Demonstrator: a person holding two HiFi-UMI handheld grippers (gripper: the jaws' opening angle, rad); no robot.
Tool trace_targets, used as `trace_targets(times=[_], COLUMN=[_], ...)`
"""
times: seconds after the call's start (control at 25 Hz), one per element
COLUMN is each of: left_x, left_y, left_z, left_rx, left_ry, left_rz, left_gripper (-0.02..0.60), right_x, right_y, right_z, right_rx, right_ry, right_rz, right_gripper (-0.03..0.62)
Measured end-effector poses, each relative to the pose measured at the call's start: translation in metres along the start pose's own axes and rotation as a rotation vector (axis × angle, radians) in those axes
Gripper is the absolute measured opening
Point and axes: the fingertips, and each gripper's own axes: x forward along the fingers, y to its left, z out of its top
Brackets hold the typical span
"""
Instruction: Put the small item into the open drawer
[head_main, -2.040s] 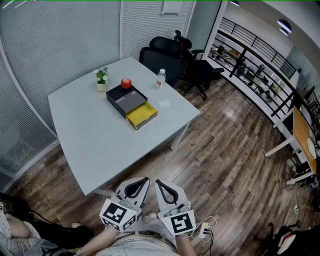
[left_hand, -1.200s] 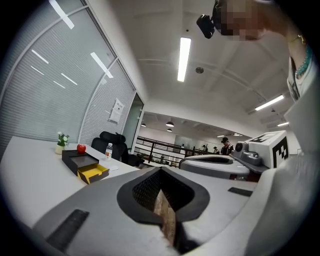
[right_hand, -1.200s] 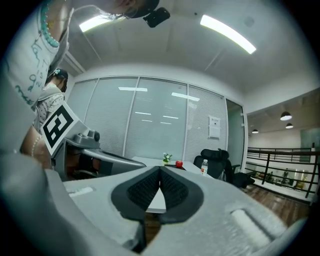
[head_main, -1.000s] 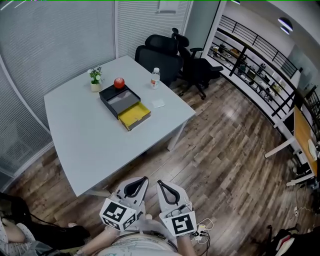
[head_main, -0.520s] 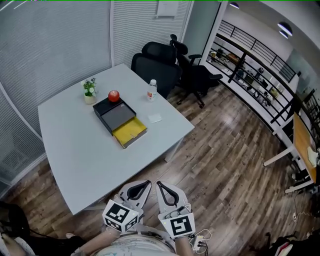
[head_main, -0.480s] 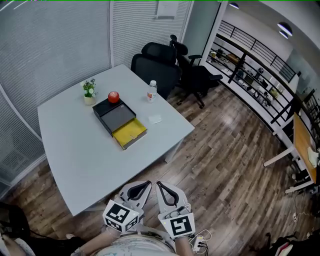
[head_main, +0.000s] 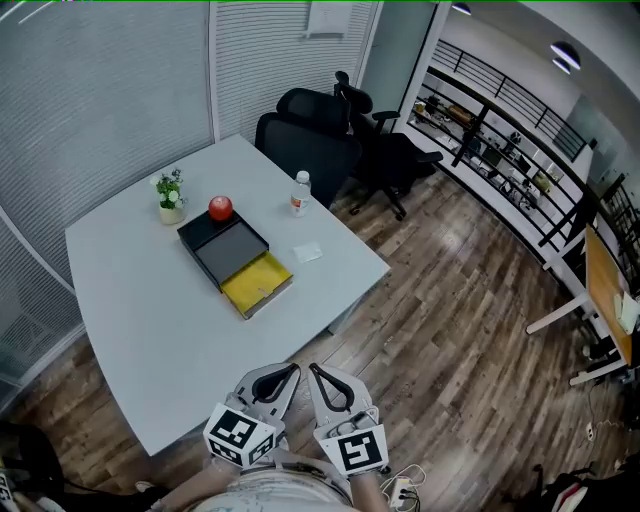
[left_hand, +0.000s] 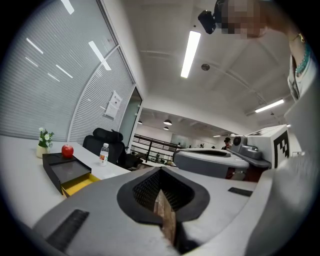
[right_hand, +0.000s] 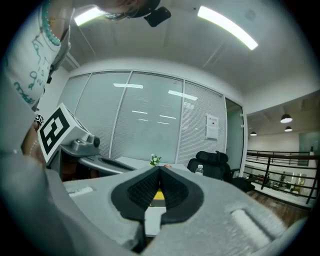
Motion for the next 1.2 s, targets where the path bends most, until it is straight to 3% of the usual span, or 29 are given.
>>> trace_targets(times=[0.56, 0.92, 1.2], left_x=[-0.006, -0.004, 0.022], left_y=[0.044, 0.068, 0.098], left_z=[0.002, 0.002, 0.011], left_rx=[-0.016, -0.037, -0.042], left_ry=[0.004, 0.002, -0.005], left_rz=[0.005, 0.057, 0.097], left_gripper=[-0.003, -0.003, -0.003], right_x=[0.048, 0.071, 0.107], right_y=[0.014, 0.018, -0.004], right_z=[-0.008, -0.011, -0.01], right_rx=[-0.034, -0.055, -0.06], right_ry=[0.031, 0.042, 0.027], right_rz=[0.047, 0.107, 0.145], right_gripper=[0.003, 0.003, 0.003])
